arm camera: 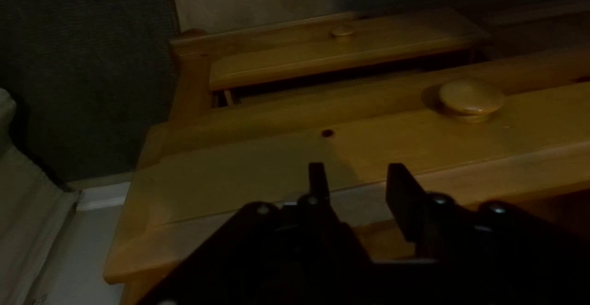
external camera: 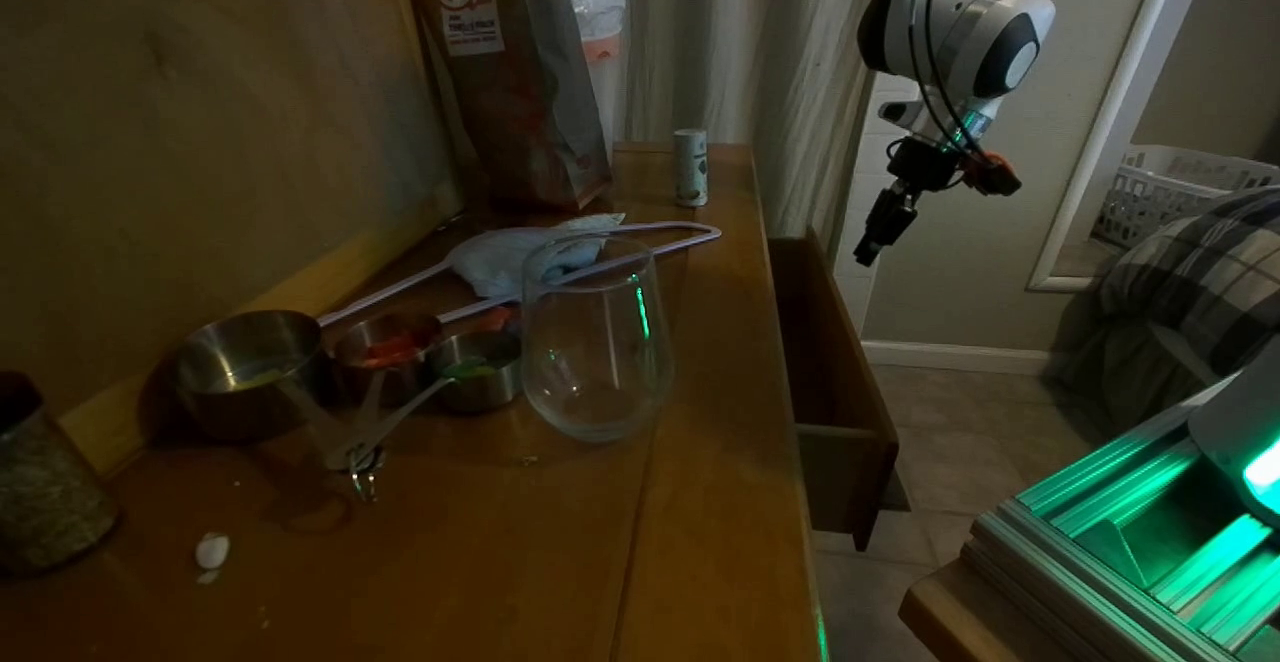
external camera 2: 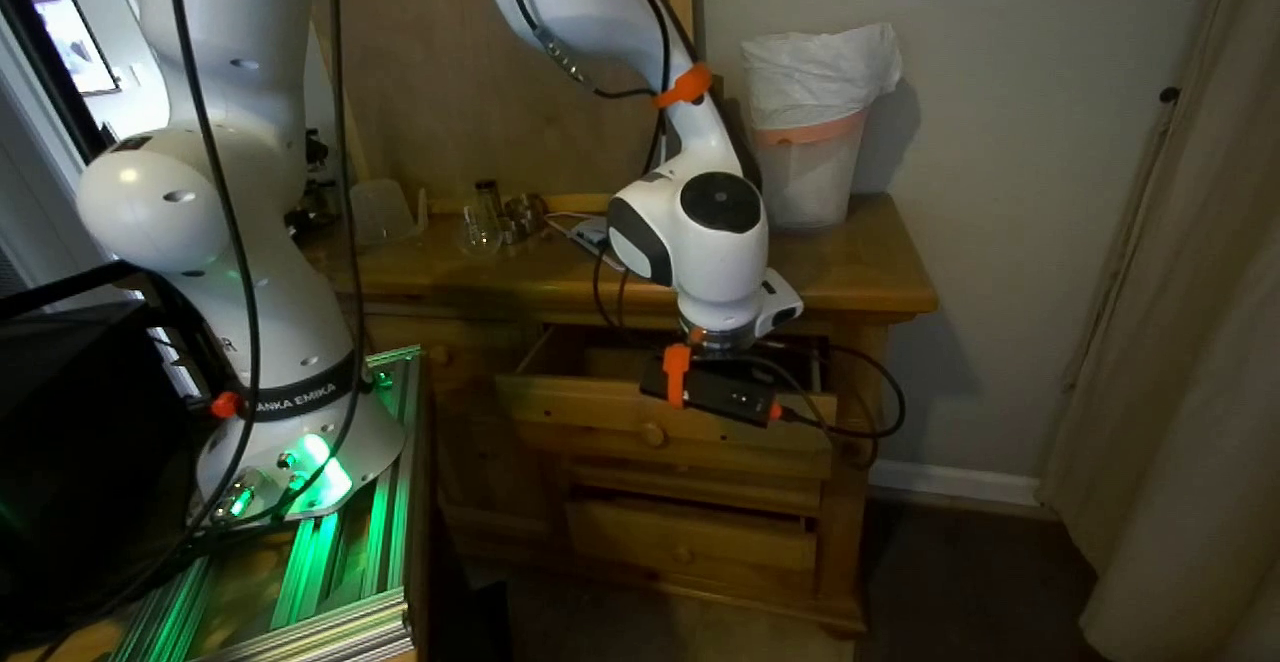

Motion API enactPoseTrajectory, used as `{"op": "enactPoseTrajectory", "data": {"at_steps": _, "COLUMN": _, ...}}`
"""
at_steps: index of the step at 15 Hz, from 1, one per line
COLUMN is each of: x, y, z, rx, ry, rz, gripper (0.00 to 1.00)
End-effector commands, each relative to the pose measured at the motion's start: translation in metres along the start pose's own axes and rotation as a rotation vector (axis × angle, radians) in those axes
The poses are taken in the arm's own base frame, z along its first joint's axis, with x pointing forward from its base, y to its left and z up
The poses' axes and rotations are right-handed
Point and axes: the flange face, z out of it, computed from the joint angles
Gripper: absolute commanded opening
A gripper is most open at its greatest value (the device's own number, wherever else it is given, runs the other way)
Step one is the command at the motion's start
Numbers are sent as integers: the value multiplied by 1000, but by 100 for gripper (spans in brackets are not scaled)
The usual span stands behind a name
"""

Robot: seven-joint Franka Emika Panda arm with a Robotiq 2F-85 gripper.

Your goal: Open the top right drawer, remove the white container from the drawer, put it on the dresser and then close the drawer

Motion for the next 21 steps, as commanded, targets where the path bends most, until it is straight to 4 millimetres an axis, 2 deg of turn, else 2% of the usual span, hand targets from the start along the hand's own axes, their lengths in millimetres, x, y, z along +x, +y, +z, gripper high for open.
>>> {"op": "enactPoseTrajectory", "data": {"at_steps": 1, "x": -2, "y": 11, "z": 17, "rx": 0, "ry": 58, "rz": 10, "gripper": 8}}
{"op": "enactPoseTrajectory", "data": {"at_steps": 2, "x": -1, "y": 12, "z": 20, "rx": 1, "ry": 73, "rz": 13, "gripper": 2}}
{"op": "enactPoseTrajectory", "data": {"at_steps": 3, "x": 1, "y": 13, "z": 23, "rx": 7, "ry": 90, "rz": 20, "gripper": 0}}
{"op": "enactPoseTrajectory", "data": {"at_steps": 9, "x": 4, "y": 19, "z": 49, "rx": 70, "ry": 178, "rz": 50, "gripper": 0}}
{"op": "enactPoseTrajectory", "data": {"at_steps": 14, "x": 6, "y": 24, "z": 59, "rx": 106, "ry": 220, "rz": 53, "gripper": 0}}
{"op": "enactPoseTrajectory", "data": {"at_steps": 18, "x": 24, "y": 20, "z": 68, "rx": 168, "ry": 278, "rz": 46, "gripper": 0}}
{"op": "enactPoseTrajectory", "data": {"at_steps": 21, "x": 47, "y": 14, "z": 88, "rx": 245, "ry": 318, "rz": 26, "gripper": 0}}
